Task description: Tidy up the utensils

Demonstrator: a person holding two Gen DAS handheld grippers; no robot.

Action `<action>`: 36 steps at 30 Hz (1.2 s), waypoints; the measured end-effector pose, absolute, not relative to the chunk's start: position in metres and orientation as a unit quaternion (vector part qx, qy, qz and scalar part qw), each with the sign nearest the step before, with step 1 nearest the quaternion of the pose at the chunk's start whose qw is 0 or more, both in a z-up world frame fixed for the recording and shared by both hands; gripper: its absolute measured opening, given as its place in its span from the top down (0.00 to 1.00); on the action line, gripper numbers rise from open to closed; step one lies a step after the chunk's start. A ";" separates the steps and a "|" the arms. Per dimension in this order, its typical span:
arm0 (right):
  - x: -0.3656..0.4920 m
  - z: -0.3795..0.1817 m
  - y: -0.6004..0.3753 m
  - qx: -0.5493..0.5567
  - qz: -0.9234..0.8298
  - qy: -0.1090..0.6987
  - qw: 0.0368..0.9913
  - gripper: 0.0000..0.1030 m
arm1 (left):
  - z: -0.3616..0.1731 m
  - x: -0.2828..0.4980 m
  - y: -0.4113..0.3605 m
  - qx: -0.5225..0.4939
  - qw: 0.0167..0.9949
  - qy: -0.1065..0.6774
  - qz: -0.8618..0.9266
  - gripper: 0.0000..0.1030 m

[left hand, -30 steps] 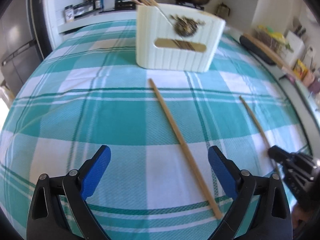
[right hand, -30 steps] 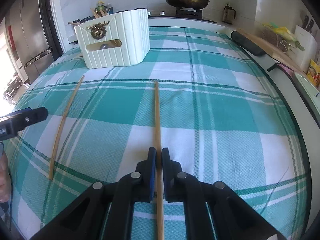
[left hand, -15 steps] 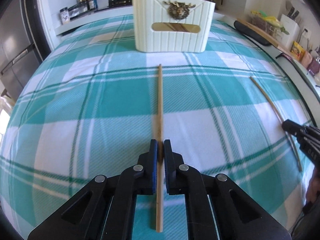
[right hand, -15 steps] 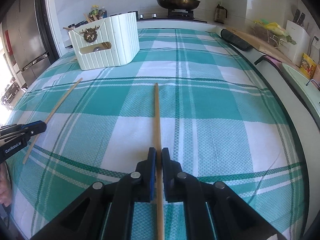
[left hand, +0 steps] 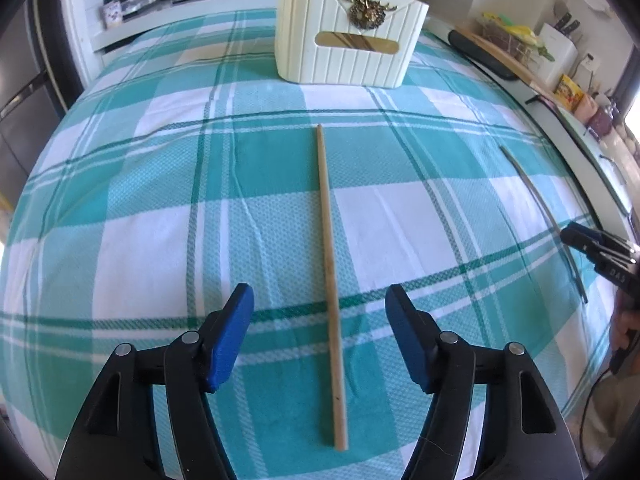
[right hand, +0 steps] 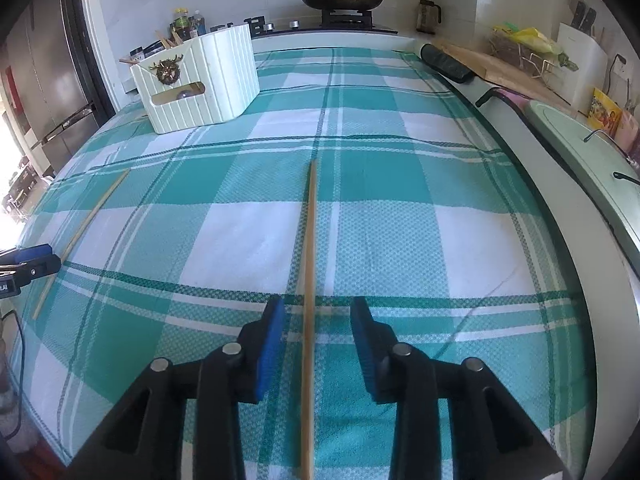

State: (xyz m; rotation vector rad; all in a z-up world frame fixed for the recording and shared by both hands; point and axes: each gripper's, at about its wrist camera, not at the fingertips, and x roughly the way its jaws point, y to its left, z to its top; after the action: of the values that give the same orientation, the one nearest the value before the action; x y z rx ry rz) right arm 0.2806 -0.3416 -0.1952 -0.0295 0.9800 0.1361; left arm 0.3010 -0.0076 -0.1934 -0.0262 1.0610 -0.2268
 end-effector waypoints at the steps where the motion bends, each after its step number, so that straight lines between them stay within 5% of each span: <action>1: 0.282 -0.194 -0.343 -0.012 0.072 0.475 0.877 0.66 | -0.193 0.306 -0.006 -0.010 0.854 0.509 -0.110 0.32; 16: 0.327 -0.202 -0.325 -0.090 0.123 0.558 0.816 0.62 | -0.202 0.366 -0.012 0.057 0.831 0.540 -0.120 0.37; 22: 0.365 -0.203 -0.307 -0.099 0.127 0.562 0.811 0.62 | -0.200 0.394 -0.025 0.063 0.827 0.545 -0.124 0.68; 24: 0.384 -0.204 -0.304 -0.086 0.121 0.559 0.815 0.68 | -0.200 0.403 -0.029 0.057 0.826 0.546 -0.126 0.93; 27: 0.405 -0.204 -0.298 -0.103 0.106 0.544 0.826 0.94 | -0.198 0.410 -0.029 0.039 0.830 0.543 -0.122 0.95; 36: 0.381 -0.136 -0.313 -0.008 0.137 0.444 0.885 0.94 | -0.124 0.365 0.001 -0.028 0.889 0.439 -0.129 0.96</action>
State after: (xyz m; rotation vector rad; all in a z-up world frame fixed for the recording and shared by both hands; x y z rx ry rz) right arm 0.3813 -0.3129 -0.1355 -0.0163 0.9246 0.2842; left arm 0.3649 0.0009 -0.1239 -0.0586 0.9116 -0.2681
